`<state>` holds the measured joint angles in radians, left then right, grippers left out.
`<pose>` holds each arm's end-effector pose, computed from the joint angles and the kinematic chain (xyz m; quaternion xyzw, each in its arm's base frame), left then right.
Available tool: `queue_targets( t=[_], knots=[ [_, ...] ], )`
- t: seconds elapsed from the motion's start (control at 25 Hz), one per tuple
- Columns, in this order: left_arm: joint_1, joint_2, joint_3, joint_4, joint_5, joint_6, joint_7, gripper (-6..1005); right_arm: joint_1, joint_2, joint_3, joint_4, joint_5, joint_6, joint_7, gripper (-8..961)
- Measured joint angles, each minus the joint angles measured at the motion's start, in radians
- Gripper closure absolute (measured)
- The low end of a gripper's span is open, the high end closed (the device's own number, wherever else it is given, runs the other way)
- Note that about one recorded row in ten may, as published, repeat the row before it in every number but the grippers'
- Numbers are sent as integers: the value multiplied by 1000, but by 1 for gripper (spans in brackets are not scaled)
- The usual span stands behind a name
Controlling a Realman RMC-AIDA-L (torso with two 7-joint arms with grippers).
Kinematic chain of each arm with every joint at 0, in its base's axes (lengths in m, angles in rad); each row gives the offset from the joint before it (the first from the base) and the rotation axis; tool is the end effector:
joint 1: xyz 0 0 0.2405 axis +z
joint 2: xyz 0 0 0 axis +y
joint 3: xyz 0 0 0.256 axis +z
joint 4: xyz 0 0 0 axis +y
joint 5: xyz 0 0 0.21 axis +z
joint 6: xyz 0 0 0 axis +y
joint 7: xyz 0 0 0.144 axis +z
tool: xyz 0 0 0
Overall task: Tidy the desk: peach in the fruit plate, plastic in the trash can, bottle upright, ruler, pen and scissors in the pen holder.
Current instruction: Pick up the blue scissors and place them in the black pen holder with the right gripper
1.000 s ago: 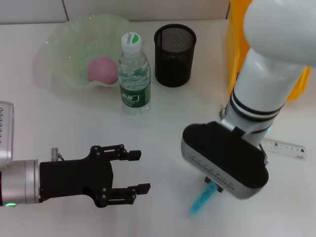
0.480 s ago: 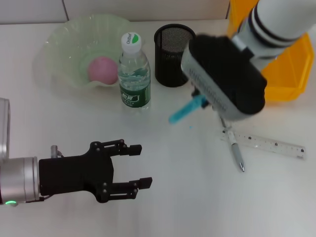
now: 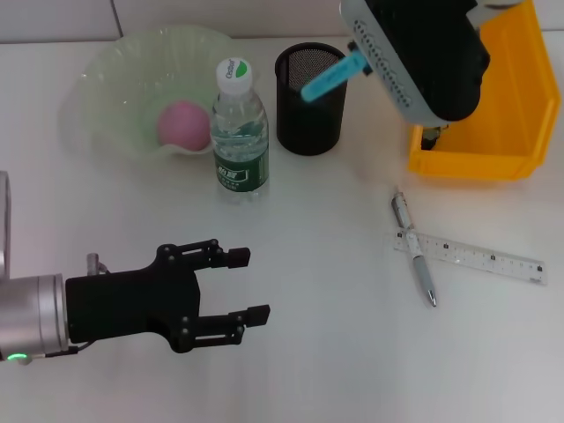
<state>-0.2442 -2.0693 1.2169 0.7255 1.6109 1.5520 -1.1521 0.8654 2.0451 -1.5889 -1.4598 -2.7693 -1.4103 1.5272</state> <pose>-0.2734 0.2518 -0.0367 -0.9521 -0.1318 -0.2644 0.0787 0.0576 0.4007 0.0022 -0.8403 -0.4084 -0.3148 0.1674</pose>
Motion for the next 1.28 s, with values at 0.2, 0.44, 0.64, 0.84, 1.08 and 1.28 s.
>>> queue_targets(
  t=[0.2, 0.44, 0.64, 0.84, 1.08, 1.28],
  knots=[
    [5, 0, -19, 0, -2, 9, 0, 242, 15, -9, -4, 20, -44, 51, -2, 719],
    [11, 0, -21, 0, -2, 10, 0, 239, 41, -15, -20, 83, -116, 107, -5, 718],
    [11, 1, -28, 0, -2, 10, 0, 238, 60, -16, -46, 126, -146, 136, -6, 718],
    [15, 2, -31, 0, -2, 10, 0, 236, 84, -13, -84, 181, -151, 156, -13, 717],
    [17, 1, -31, 0, -2, 11, 0, 233, 125, -13, -99, 251, -152, 179, -31, 717],
    [18, -1, -33, 0, -2, 12, 1, 231, 160, -15, -110, 316, -153, 211, -53, 716]
  ],
)
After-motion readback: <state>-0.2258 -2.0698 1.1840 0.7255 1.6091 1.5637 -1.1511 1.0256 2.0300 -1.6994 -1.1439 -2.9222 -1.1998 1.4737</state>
